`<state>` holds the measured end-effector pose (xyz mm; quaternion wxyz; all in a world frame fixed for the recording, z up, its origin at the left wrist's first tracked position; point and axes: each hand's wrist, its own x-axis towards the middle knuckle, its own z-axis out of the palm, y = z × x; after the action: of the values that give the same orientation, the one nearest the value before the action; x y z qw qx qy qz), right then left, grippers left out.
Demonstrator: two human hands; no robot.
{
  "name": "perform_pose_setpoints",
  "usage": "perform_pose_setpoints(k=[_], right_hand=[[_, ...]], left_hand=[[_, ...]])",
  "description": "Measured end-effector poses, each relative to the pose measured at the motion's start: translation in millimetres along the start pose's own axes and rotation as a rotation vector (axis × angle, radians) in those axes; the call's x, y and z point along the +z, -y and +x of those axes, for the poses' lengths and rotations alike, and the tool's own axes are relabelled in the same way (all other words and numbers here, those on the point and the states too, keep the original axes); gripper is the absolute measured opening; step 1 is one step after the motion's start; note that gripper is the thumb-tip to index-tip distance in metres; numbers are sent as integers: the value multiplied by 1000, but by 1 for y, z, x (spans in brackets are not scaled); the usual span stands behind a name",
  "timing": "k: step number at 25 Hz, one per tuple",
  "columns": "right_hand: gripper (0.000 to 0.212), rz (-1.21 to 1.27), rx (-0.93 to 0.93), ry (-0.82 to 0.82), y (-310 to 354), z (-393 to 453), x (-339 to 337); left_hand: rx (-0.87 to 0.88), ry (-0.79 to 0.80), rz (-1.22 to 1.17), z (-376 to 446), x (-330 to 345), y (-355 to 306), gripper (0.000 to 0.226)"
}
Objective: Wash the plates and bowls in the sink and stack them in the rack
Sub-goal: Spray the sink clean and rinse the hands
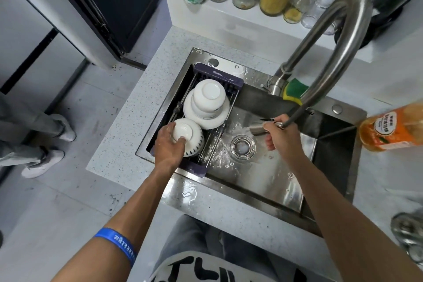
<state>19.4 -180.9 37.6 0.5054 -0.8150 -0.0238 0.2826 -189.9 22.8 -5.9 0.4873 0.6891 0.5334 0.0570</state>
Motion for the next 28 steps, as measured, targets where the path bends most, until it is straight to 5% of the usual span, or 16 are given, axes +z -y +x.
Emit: perform_pose_setpoints(k=[12,28], right_hand=[[14,-198,-21,-33,-8,4,-9],[14,-286,-53,-23,-10,-10,-10]], left_hand=[[473,58,523,-28,24,-23,70],[534,215,468,-44,37,-30,57]])
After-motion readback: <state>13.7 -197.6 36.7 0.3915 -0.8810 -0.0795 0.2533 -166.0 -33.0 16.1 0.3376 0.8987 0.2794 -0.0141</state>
